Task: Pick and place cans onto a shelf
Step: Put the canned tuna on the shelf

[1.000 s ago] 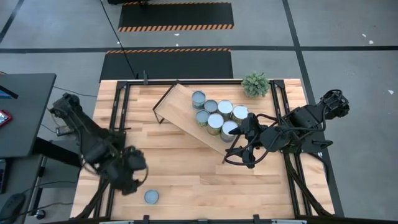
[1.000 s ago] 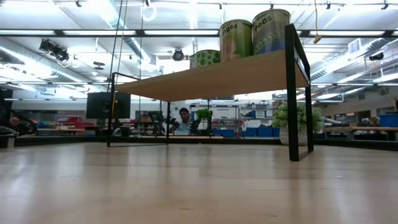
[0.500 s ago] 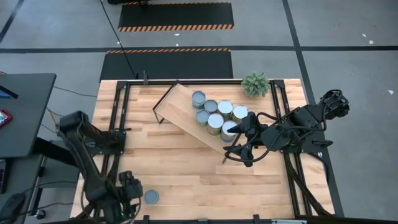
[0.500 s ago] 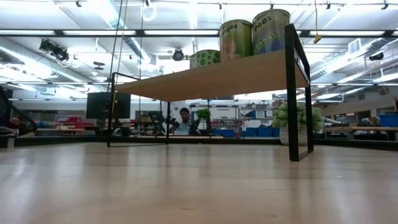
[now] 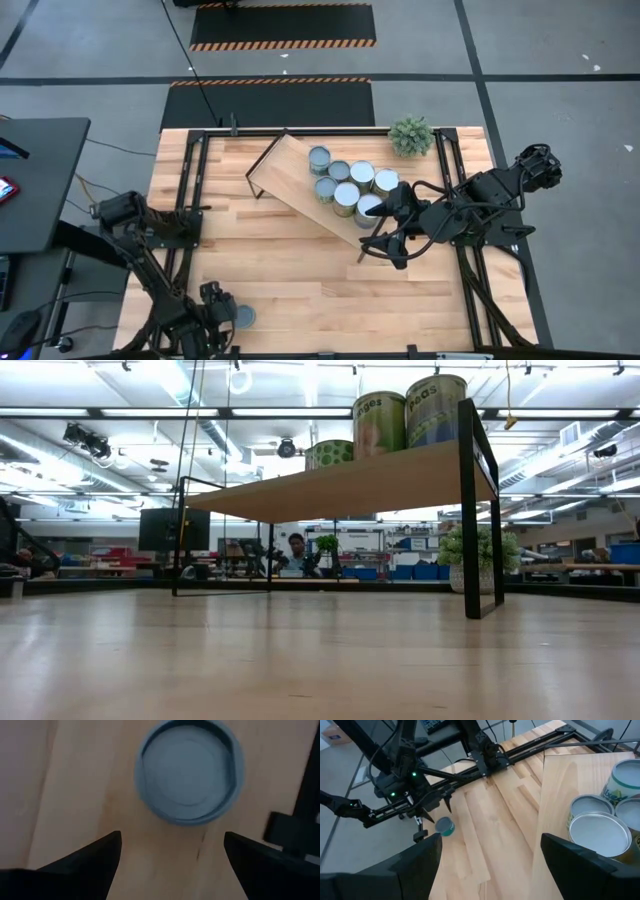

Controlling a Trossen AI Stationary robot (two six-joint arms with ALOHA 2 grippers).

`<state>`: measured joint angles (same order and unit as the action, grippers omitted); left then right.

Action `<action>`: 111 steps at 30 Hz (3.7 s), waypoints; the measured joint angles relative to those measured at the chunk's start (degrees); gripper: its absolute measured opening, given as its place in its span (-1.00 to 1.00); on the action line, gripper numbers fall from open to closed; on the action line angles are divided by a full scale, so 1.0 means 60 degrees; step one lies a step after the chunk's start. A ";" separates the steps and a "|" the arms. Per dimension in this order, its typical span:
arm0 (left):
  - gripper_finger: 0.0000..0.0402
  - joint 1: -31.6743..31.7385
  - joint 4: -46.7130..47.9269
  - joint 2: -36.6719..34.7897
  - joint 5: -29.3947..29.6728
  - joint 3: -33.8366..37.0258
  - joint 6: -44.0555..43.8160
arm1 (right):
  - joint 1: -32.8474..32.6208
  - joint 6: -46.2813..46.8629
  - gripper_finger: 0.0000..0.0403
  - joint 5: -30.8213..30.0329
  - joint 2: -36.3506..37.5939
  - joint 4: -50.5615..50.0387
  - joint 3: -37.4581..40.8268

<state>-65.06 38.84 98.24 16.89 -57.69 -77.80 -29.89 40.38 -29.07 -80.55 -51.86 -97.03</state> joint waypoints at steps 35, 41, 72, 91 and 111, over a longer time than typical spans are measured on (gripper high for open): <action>0.43 0.1260 -0.1668 0.0382 0.0498 0.0348 0.1687 | 0.0000 0.0062 0.72 0.0038 0.0000 0.0140 0.0007; 0.41 0.1948 -0.0542 -0.0402 0.0426 0.0349 0.1951 | 0.0000 0.0095 0.72 0.0002 -0.0004 0.0140 0.0007; 0.41 1.1943 0.1723 -0.3334 -0.1794 -0.2708 1.0316 | 0.0769 0.0369 0.72 0.0343 0.1796 -0.1286 0.1363; 0.41 1.2753 0.0044 -0.1681 -0.2277 -0.2708 1.1174 | 0.0769 0.1561 0.72 -0.0257 0.5637 0.1677 0.6063; 0.96 1.2735 -0.0356 -0.1301 -0.2281 -0.2704 1.2045 | 0.0765 0.1362 0.72 -0.0195 0.6163 0.1324 0.6225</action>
<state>11.35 36.70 90.43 3.20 -73.91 -5.52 -25.30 48.56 -30.24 -43.57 -43.92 -59.68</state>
